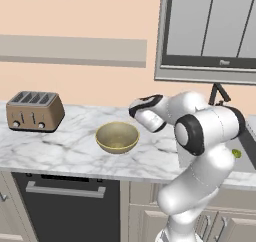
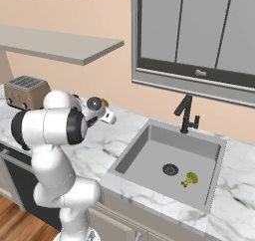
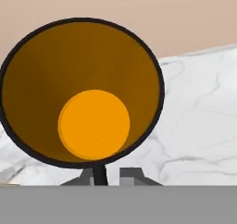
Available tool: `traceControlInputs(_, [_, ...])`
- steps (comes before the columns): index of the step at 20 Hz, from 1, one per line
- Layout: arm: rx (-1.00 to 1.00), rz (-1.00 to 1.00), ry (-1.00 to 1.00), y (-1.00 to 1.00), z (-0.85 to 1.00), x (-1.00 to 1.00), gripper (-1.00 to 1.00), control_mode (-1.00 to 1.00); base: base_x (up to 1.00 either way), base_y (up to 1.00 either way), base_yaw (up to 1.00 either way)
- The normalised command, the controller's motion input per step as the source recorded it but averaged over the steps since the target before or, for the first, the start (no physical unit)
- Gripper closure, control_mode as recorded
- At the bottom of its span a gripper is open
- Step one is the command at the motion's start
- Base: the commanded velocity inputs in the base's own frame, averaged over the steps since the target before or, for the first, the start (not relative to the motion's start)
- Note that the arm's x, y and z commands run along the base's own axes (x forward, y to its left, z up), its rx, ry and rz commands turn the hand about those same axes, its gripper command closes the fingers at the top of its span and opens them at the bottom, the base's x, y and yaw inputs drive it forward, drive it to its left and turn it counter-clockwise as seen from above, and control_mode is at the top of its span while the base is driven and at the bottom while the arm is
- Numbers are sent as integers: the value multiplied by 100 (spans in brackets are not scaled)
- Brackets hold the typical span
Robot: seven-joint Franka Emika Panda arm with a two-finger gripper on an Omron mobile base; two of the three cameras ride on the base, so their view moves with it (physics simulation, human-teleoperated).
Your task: Clear the mugs and bowl far away from the sink.
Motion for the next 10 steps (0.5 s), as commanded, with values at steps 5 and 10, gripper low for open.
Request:
traceControlInputs(5, [1,0,2,-43,51,-57,100,-100,0,0,0])
traceControlInputs(10, [-9,0,6,-42,92,-43,100,-100,0,0,0])
